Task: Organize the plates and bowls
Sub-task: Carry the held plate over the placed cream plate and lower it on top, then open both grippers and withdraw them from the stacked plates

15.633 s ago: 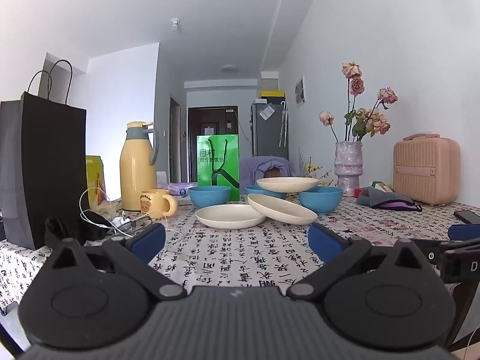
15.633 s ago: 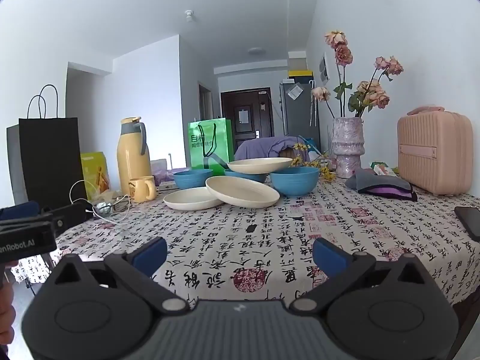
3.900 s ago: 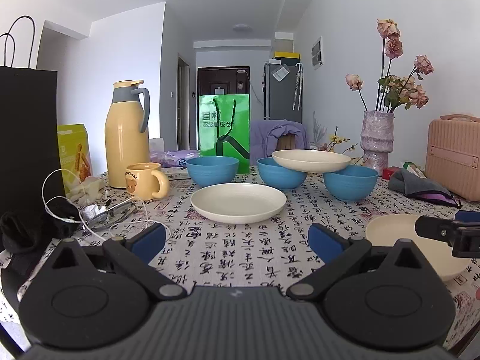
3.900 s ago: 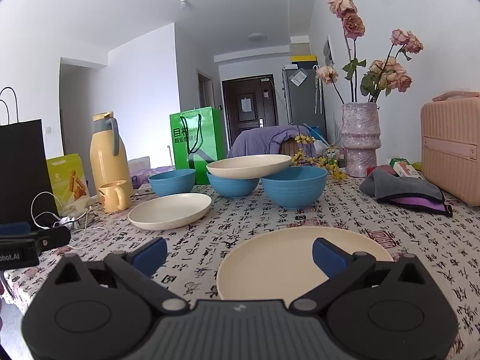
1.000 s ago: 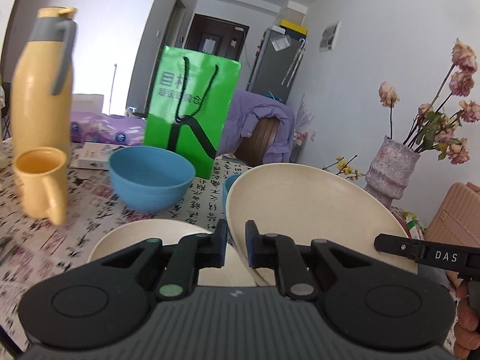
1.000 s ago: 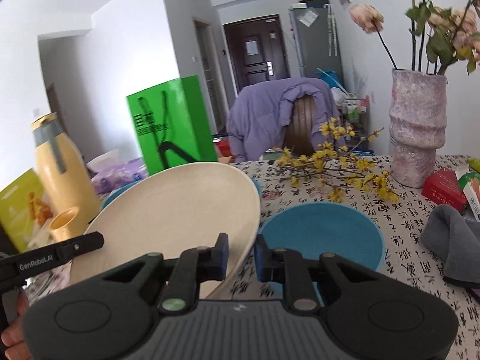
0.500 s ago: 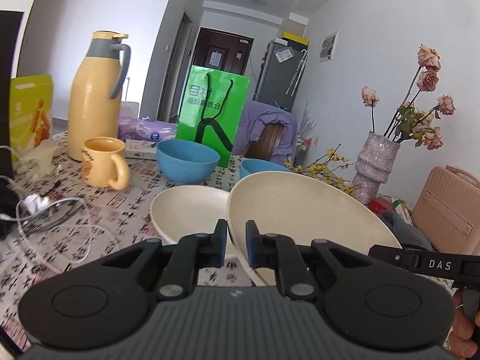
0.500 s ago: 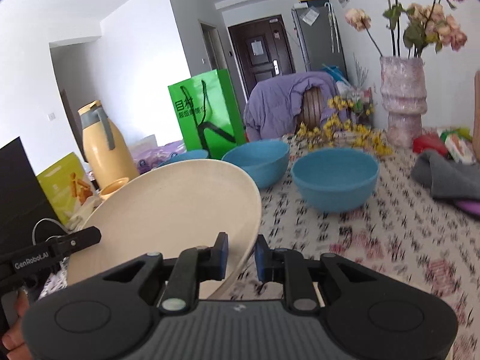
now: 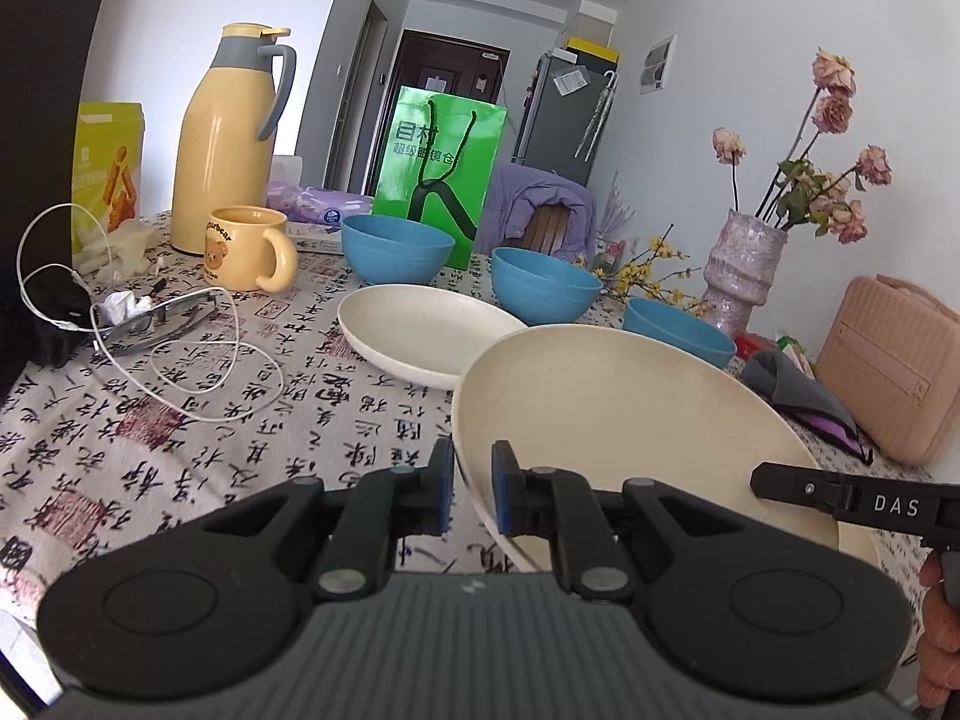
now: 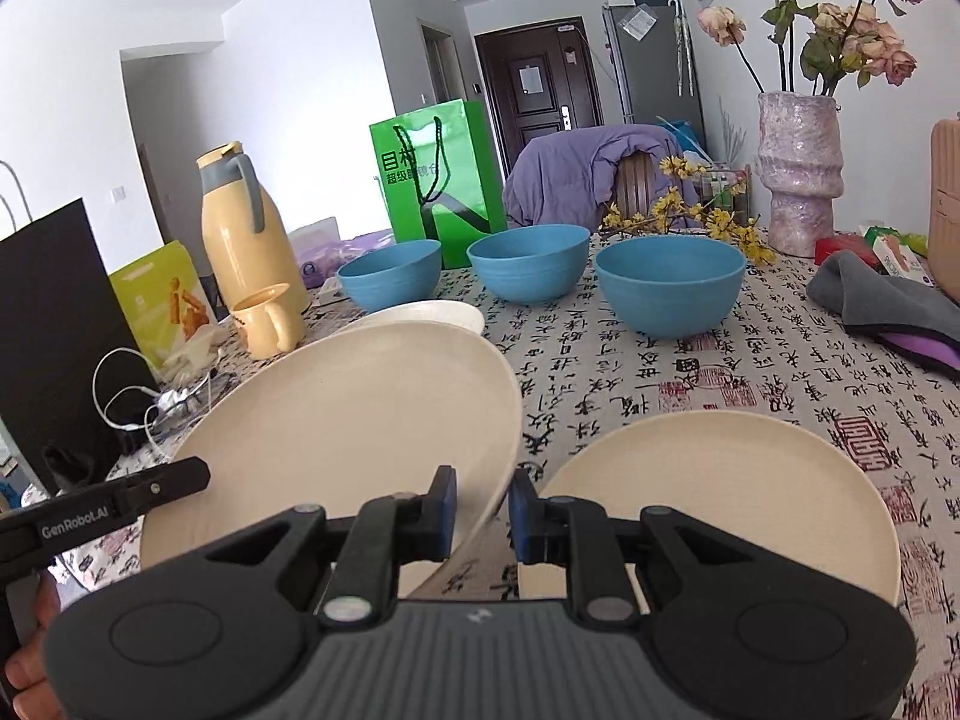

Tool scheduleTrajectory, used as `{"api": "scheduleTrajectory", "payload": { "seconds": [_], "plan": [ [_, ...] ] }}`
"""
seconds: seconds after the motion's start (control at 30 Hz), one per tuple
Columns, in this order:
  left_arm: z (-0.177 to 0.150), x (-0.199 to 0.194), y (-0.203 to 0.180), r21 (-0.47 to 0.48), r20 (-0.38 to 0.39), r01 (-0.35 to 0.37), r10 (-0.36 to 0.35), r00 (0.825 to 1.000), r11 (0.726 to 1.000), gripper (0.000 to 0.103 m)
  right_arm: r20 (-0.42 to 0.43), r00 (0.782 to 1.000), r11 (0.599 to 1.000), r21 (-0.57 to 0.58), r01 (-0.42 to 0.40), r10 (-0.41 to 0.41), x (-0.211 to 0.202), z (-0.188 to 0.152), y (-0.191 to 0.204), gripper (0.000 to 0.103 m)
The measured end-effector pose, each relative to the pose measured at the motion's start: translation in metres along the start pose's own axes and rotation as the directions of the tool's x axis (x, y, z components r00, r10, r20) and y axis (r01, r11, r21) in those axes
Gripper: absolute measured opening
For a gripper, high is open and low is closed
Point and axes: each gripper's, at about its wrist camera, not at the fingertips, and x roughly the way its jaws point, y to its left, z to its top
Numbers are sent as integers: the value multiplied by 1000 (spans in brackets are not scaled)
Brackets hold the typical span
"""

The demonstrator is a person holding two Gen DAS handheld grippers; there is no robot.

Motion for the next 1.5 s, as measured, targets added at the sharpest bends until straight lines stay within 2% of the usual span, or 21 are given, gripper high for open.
{"api": "scheduleTrajectory", "payload": {
  "seconds": [0.27, 0.57, 0.77, 0.93, 1.1, 1.33, 1.4, 1.43, 1.47, 1.5],
  "plan": [
    [-15, -19, -5, 14, -6, -19, 19, 1000, 1000, 13, -10, 1000, 1000, -15, -8, 8, -18, -23, 4, 19],
    [-23, -11, -23, 37, -21, 3, -2, 1000, 999, 13, 0, 1000, 1000, 4, 16, -16, -27, -32, -11, 19],
    [-22, 12, -52, 69, -46, 45, -42, 998, 997, 13, 5, 998, 996, 47, 70, -70, -27, -32, -42, 19],
    [-24, 32, -91, 149, -47, 77, -70, 996, 986, 13, 1, 990, 988, 67, 139, -139, -24, -33, -74, 21],
    [-30, 52, -117, 165, -83, 117, -105, 991, 979, 14, -11, 982, 978, 91, 190, -190, -21, -37, -106, 23],
    [-39, 70, -141, 173, -112, 137, -119, 987, 975, 16, 12, 962, 961, 42, 272, -273, -24, -42, -127, 25],
    [-42, 74, -145, 172, -113, 138, -119, 986, 975, 17, 34, 959, 959, 24, 281, -282, -27, -41, -126, 32],
    [-43, 76, -148, 178, -115, 147, -127, 985, 973, 17, 53, 956, 958, 13, 288, -288, -28, -41, -125, 39],
    [-45, 79, -151, 188, -117, 145, -125, 985, 971, 18, 74, 948, 951, -9, 310, -308, -30, -41, -124, 47],
    [-47, 81, -154, 202, -121, 141, -118, 986, 969, 18, 93, 938, 941, -34, 337, -333, -31, -41, -122, 49]
  ]
}}
